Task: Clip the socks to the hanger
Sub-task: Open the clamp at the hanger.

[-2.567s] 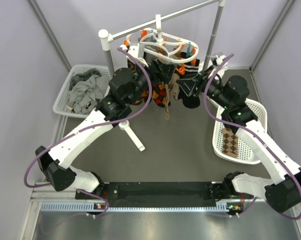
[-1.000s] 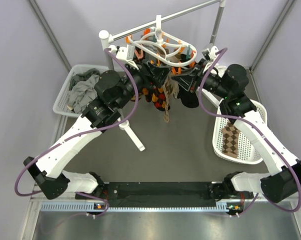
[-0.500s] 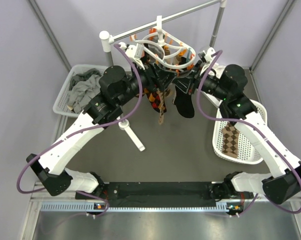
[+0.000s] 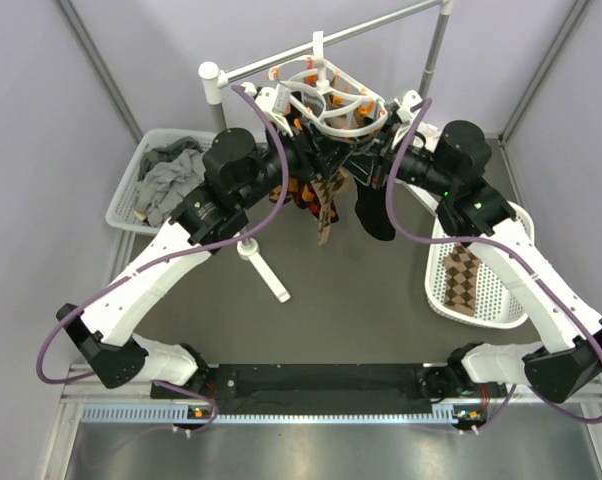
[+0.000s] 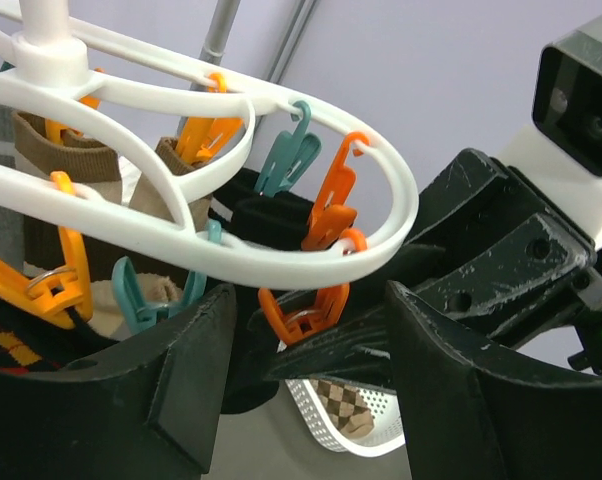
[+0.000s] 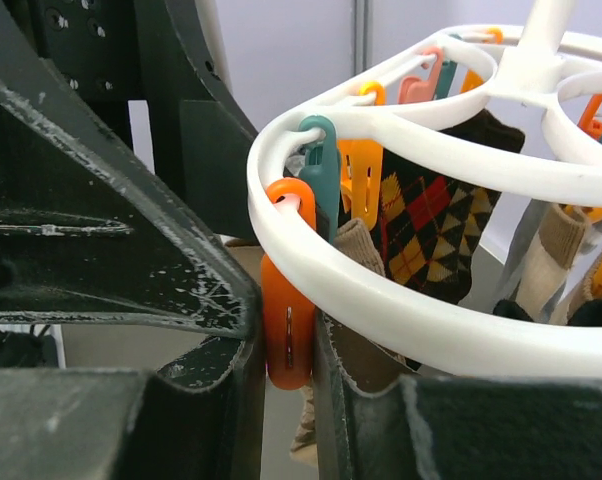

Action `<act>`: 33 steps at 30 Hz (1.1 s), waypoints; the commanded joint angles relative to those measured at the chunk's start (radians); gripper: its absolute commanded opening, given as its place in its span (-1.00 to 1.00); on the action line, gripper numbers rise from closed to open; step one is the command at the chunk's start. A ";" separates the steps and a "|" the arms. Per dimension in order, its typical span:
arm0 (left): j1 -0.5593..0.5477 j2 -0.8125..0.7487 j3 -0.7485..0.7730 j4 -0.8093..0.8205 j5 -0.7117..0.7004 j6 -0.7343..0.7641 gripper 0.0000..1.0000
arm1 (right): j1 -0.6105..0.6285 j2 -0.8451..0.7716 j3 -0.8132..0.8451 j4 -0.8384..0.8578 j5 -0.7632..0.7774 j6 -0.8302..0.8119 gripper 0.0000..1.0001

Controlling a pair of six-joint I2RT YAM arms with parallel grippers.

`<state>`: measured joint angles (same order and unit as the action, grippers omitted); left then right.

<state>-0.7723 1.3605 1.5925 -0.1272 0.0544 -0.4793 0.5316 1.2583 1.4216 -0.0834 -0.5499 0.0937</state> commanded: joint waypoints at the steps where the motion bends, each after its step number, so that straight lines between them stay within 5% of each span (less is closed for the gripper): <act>1: 0.002 0.015 0.040 0.064 -0.004 -0.041 0.28 | 0.036 0.004 0.057 -0.019 0.031 -0.060 -0.95; 10: 0.001 0.032 0.035 0.083 -0.077 -0.042 0.14 | 0.076 0.012 0.068 -0.072 0.111 -0.129 -0.95; 18: 0.001 0.049 0.035 0.087 -0.110 -0.015 -0.33 | 0.088 0.016 0.073 -0.110 0.160 -0.155 -0.81; 26: 0.001 0.066 0.029 0.086 -0.140 0.014 -0.63 | 0.090 -0.020 0.060 -0.203 0.282 -0.127 0.10; 33: 0.001 0.077 0.021 0.097 -0.154 0.039 -0.77 | 0.081 -0.089 0.056 -0.439 0.545 -0.101 0.51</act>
<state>-0.7734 1.4315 1.5951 -0.1032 -0.0689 -0.4679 0.6067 1.2381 1.4490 -0.3733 -0.1940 -0.0231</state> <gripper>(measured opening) 0.364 0.726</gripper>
